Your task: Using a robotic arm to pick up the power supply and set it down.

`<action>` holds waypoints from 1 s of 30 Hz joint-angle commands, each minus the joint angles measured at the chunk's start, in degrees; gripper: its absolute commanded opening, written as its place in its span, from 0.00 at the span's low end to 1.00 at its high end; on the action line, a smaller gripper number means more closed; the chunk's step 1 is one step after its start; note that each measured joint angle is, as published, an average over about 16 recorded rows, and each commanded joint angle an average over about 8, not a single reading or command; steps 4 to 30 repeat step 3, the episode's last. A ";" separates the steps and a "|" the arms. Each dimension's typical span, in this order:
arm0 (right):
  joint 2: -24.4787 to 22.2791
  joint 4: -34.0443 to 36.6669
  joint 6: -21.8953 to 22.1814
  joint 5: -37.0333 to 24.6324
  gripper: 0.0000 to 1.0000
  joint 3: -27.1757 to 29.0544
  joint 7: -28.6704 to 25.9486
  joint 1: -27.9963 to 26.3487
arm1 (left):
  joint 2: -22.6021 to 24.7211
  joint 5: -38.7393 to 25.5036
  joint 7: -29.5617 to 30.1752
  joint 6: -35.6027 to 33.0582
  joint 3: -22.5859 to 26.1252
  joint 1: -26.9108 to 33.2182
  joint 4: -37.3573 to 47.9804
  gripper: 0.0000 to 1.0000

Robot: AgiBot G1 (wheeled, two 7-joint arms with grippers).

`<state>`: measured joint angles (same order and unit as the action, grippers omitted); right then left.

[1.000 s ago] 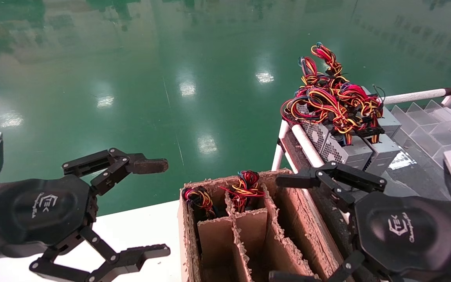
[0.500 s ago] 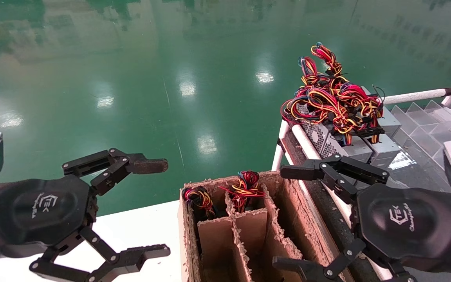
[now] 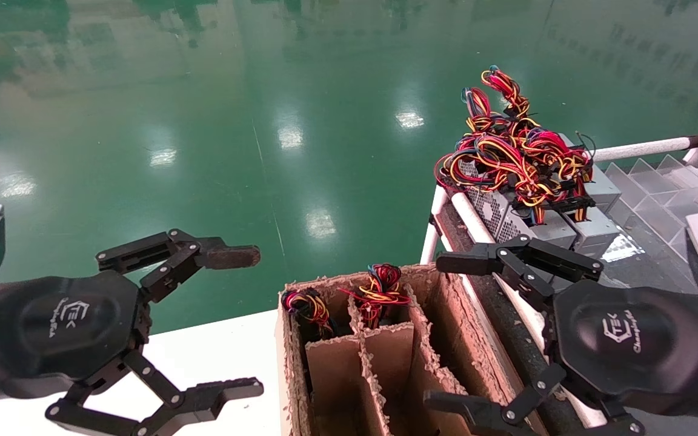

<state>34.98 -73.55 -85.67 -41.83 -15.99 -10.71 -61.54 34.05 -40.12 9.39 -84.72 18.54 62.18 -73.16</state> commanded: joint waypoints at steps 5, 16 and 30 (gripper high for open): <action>0.02 0.09 0.00 -0.05 1.00 -0.02 0.02 -0.06 | 0.00 0.00 0.00 0.00 0.00 0.00 0.00 1.00; 0.02 0.09 0.00 -0.05 1.00 -0.02 0.02 -0.06 | 0.00 0.00 0.00 0.00 0.00 0.00 0.00 1.00; 0.02 0.09 0.00 -0.05 1.00 -0.02 0.02 -0.06 | 0.00 0.00 0.00 0.00 0.00 0.00 0.00 1.00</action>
